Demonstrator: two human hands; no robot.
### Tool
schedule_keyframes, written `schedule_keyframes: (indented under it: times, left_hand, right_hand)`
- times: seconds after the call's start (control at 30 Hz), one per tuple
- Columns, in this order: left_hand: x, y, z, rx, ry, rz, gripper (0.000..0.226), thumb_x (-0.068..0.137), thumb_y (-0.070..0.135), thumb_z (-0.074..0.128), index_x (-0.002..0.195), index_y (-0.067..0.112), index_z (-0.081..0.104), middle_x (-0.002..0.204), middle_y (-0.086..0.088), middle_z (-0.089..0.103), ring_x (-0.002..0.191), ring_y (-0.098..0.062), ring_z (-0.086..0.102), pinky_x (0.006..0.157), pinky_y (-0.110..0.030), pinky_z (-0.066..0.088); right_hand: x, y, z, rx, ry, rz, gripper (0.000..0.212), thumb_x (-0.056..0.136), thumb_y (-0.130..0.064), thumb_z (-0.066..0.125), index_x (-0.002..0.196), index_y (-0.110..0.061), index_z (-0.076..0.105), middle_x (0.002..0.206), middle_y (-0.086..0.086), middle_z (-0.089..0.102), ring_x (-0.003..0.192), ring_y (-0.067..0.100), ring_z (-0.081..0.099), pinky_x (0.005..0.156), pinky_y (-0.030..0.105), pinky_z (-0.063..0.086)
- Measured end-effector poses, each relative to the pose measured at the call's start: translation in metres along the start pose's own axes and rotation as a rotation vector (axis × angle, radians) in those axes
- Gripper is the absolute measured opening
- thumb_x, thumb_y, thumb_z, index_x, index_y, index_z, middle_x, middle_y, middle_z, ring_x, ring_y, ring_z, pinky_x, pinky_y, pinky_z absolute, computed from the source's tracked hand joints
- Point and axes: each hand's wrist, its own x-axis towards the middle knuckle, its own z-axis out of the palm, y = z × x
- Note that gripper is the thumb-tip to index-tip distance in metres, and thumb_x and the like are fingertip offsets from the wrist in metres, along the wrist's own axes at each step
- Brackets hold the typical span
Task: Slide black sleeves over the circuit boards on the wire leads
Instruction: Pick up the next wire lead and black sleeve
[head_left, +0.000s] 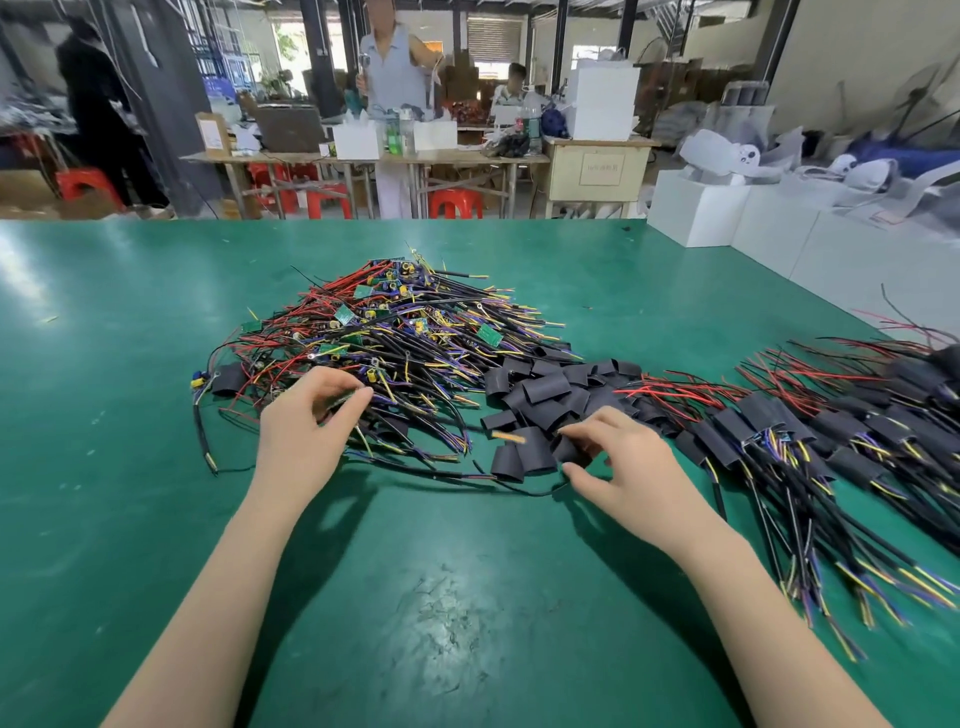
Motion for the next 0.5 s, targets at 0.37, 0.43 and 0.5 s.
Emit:
schedule_keyframes:
  times: [0.37,0.43,0.5]
  left_hand:
    - [-0.0001,0.0012,0.0018,-0.194,-0.071,-0.038,0.003,0.088,0.011,0.069,0.090,0.012,0.070,0.084,0.001,0.070,0.064,-0.008,0.063,0.069,-0.015,0.053]
    - [-0.0005,0.0011,0.0024,-0.188,-0.076,-0.030,0.003,0.087,0.011,0.069,0.090,0.011,0.070,0.085,0.001,0.070,0.065,-0.008,0.063,0.069,-0.016,0.053]
    - [-0.0003,0.0005,0.0024,-0.179,-0.074,-0.029,0.003,0.087,0.011,0.070,0.090,0.013,0.070,0.085,0.003,0.070,0.065,-0.008,0.064,0.069,-0.015,0.053]
  right_hand:
    - [0.0002,-0.0053,-0.0013,0.045,0.106,-0.063,0.028,0.077,-0.016,0.074,0.105,-0.016,0.071,0.090,-0.008,0.059,0.076,0.010,0.057,0.076,0.031,0.051]
    - [-0.0001,-0.0060,-0.0028,0.036,0.100,-0.091,0.029,0.077,-0.016,0.075,0.105,-0.016,0.070,0.091,-0.006,0.060,0.077,0.013,0.058,0.077,0.034,0.051]
    - [-0.0007,-0.0065,-0.0033,0.026,0.093,-0.122,0.029,0.077,-0.017,0.075,0.106,-0.017,0.070,0.094,-0.006,0.061,0.077,0.011,0.057,0.079,0.036,0.049]
